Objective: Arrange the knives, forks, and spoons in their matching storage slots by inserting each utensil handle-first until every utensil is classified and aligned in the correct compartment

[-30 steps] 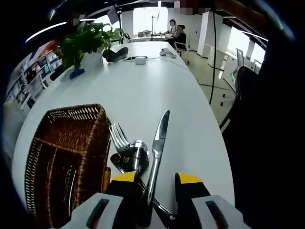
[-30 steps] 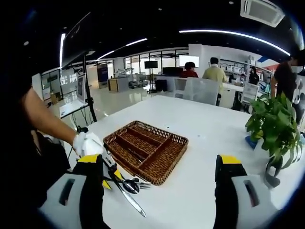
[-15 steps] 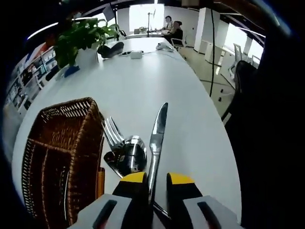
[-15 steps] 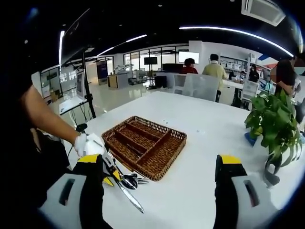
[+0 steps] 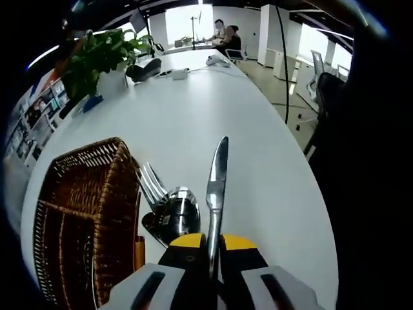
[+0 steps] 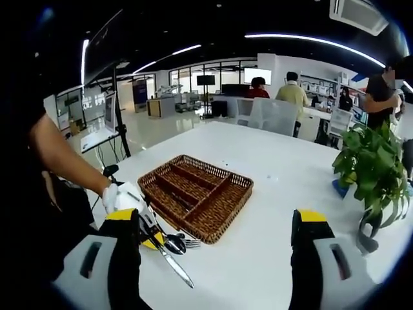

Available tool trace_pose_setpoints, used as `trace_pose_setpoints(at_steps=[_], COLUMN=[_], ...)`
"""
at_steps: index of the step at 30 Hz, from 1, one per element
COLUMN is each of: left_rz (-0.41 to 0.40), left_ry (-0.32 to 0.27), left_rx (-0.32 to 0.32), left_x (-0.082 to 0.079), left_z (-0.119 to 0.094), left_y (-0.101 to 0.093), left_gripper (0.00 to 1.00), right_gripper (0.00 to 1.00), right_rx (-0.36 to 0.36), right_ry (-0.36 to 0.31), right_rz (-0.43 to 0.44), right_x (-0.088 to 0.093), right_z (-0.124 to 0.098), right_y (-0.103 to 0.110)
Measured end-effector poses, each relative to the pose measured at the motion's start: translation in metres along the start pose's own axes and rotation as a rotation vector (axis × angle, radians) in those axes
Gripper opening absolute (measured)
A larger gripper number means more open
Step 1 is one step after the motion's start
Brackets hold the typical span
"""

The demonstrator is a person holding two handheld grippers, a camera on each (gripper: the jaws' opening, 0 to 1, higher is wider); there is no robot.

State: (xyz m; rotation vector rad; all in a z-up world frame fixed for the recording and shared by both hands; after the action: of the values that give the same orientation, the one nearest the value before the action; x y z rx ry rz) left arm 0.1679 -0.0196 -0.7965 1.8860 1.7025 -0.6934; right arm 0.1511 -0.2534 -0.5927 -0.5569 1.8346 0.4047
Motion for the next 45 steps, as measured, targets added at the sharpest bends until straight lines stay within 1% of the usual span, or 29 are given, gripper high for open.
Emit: trace_pose_setpoints(at_steps=[1, 7, 15, 21, 26, 33, 45], left_rz=[0.018, 0.034, 0.047, 0.031, 0.018, -0.02, -0.026], left_ry=[-0.005, -0.005, -0.011, -0.026, -0.013, -0.001, 0.022], left_rx=[0.007, 0.01, 0.02, 0.022, 0.043, 0.039, 0.047], left_x=[0.0, 0.0, 0.0, -0.002, -0.003, -0.006, -0.012], left_z=[0.0, 0.001, 0.0, -0.003, -0.003, -0.008, -0.024], left_y=[0.001, 0.001, 0.0, 0.002, 0.0, 0.001, 0.0], left_gripper=[0.07, 0.06, 0.04, 0.03, 0.03, 0.02, 0.01], right_gripper=[0.99, 0.99, 0.99, 0.99, 0.99, 0.99, 0.99], right_rx=[0.002, -0.007, -0.002, -0.004, -0.007, -0.004, -0.012], right_ry=[-0.001, 0.006, -0.002, 0.003, 0.008, 0.014, 0.015], right_rz=[0.001, 0.006, 0.009, 0.011, 0.003, 0.004, 0.008], right_x=[0.0, 0.001, 0.0, 0.001, 0.003, 0.005, 0.008], right_z=[0.001, 0.008, 0.009, 0.012, 0.012, 0.01, 0.013], right_y=[-0.001, 0.0, -0.001, -0.001, 0.001, 0.001, 0.007])
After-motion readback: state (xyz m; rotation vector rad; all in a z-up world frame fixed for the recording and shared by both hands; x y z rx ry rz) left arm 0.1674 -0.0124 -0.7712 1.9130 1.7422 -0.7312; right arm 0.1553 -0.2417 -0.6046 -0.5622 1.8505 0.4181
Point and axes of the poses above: the point that each gripper's makers call its tool centre point, and the gripper's own axes: z roughly forward along the fingers, y roughly to its left, x roughly out of its underside, the point moved 9 cm from there along -z, roughly backward along the fingers, and after that the axes turned 8 degrees about -y, right-handed, at the moved point
